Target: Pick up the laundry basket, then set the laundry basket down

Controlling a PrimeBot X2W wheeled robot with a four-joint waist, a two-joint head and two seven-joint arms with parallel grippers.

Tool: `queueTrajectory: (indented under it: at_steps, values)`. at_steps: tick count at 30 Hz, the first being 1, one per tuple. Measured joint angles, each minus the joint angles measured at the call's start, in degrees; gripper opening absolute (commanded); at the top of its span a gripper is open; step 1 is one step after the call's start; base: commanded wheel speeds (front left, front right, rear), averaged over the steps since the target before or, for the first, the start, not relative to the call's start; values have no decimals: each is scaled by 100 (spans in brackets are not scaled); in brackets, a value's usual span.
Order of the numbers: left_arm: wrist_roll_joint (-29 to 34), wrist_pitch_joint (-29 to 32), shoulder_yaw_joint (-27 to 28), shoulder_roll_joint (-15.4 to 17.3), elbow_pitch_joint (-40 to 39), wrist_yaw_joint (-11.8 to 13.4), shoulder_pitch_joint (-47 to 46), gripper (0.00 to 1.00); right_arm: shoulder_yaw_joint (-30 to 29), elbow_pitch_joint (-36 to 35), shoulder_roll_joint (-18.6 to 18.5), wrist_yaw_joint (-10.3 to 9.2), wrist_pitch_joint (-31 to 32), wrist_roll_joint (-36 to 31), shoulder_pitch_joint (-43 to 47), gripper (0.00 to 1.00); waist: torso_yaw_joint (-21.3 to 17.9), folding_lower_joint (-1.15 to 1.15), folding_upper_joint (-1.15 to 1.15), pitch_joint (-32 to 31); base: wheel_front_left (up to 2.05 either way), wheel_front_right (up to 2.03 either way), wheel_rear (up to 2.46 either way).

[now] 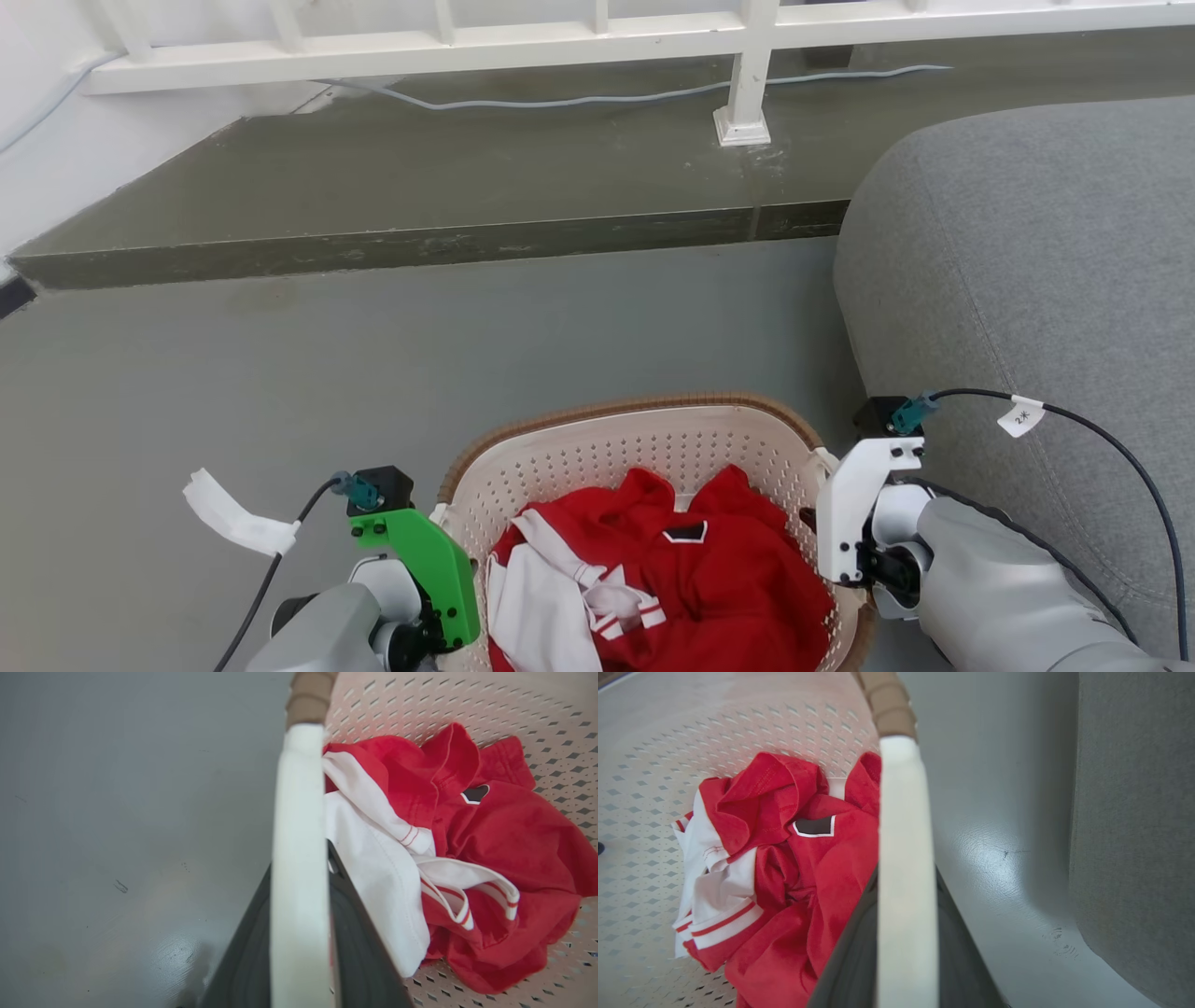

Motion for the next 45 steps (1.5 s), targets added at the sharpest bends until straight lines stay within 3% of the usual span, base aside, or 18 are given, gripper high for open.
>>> queueTrajectory:
  at_steps: [24,45]
  values:
    - [-68,-132,-80,2,80,-1,-118,0,73,0,7,-3,-49,90,-68,0,-67,0,0,56,0,0,0]
    - [-54,-560,-97,10,179,-3,-815,0,49,-215,-102,-5,-365,152,-544,0,-189,0,0,1154,0,0,0]
